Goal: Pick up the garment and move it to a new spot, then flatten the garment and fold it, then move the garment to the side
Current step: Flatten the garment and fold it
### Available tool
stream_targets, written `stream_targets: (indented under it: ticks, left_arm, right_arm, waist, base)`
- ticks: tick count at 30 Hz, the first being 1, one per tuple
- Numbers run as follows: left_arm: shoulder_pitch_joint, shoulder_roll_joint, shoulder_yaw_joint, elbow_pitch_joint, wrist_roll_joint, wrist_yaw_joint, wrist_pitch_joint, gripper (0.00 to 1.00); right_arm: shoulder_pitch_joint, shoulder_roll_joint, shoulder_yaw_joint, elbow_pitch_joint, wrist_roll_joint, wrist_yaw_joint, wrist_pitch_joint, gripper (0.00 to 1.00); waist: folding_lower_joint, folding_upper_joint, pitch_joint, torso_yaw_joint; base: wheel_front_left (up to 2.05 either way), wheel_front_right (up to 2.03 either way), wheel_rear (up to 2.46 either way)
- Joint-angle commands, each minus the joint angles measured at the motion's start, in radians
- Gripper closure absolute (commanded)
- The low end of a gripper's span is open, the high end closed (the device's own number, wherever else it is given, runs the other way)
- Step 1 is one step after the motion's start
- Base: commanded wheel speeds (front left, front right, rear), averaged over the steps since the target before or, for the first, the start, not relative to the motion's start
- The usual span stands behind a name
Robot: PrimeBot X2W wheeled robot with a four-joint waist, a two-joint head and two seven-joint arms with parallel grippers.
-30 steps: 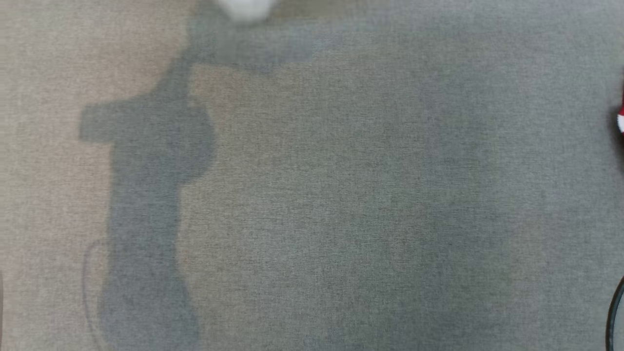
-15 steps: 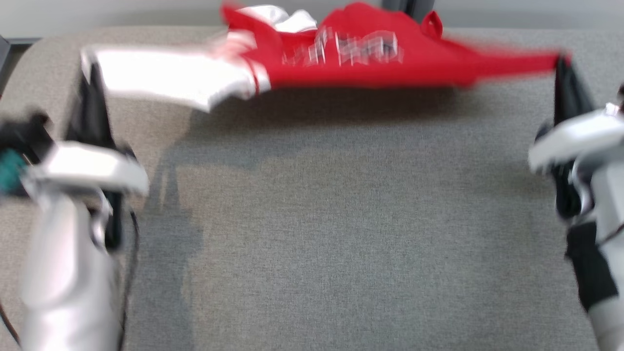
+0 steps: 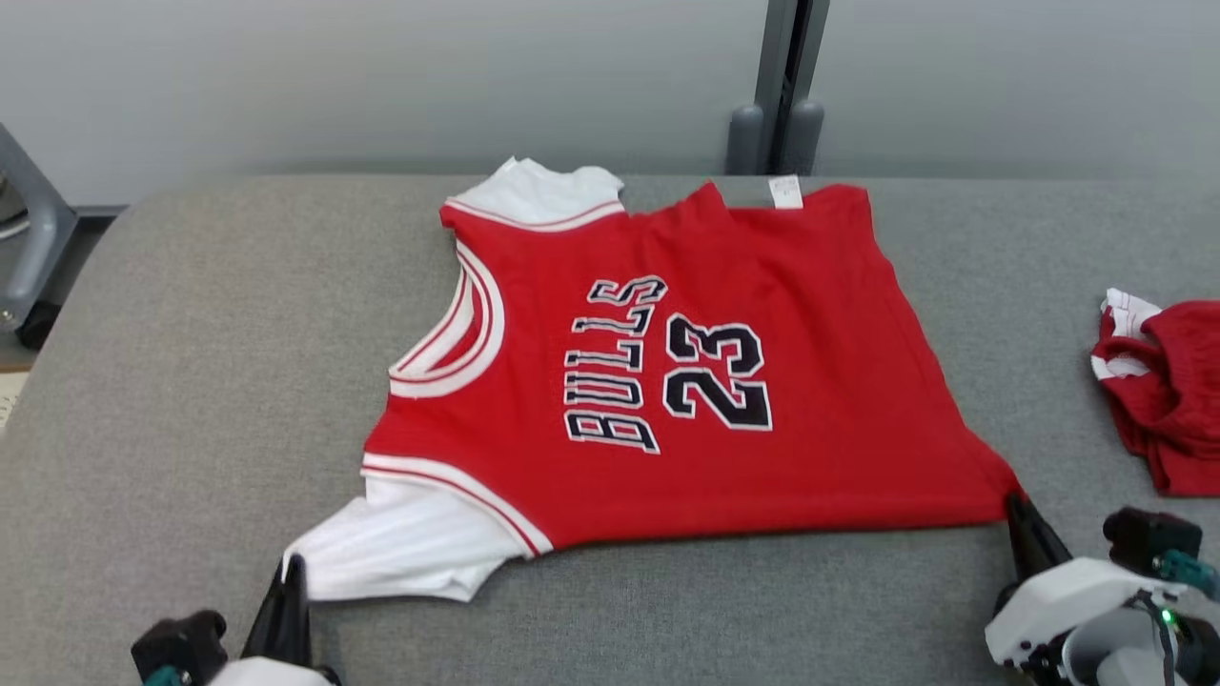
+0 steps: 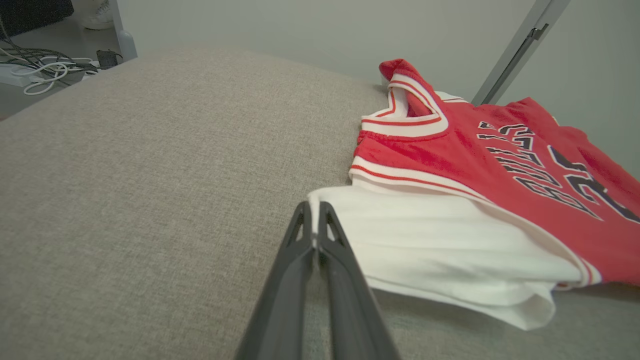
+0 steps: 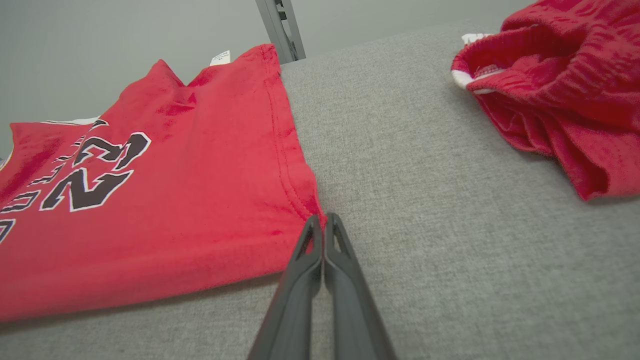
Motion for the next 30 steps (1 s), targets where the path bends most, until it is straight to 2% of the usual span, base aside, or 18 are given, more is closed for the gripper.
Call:
stream_targets:
  ticks: [1,8,14,22,26,30]
  left_arm:
    - [0.026,0.014,0.001,-0.001,-0.008,0.013,-0.004,1.00]
    - [0.162,0.013,-0.032,-0.045,-0.040,0.040,-0.005,1.00]
    - [0.207,0.011,-0.069,-0.127,-0.039,0.048,-0.005,1.00]
    - [0.110,0.010,-0.090,-0.223,-0.012,0.037,-0.004,1.00]
    - [0.043,0.010,-0.098,-0.226,0.018,0.028,-0.004,1.00]
    - [-0.090,0.010,-0.093,-0.182,0.071,0.019,-0.004,1.00]
  right_arm:
    - [0.034,-0.020,-0.006,-0.006,0.009,-0.005,-0.007,1.00]
    - [0.178,-0.007,0.005,-0.046,0.033,-0.005,-0.007,1.00]
    - [0.209,-0.009,0.016,-0.096,0.032,-0.005,-0.007,1.00]
    - [0.139,0.011,-0.007,-0.129,0.008,-0.004,-0.007,1.00]
    - [0.093,0.023,-0.022,-0.123,-0.010,-0.003,-0.007,1.00]
    - [-0.012,0.037,-0.033,-0.084,-0.068,-0.003,-0.007,1.00]
  waist:
    - [0.0000,0.0000,-0.048,0.001]
    - [0.0000,0.0000,-0.115,-0.007]
    - [0.0000,0.0000,-0.113,-0.013]
    - [0.0000,0.0000,-0.074,-0.009]
    - [0.0000,0.0000,-0.049,-0.010]
    - [0.0000,0.0000,0.015,-0.022]
  base:
    - [0.00,0.00,0.00]
    - [0.00,0.00,0.00]
    - [0.00,0.00,0.00]
    - [0.00,0.00,0.00]
    - [0.00,0.00,0.00]
    - [0.00,0.00,0.00]
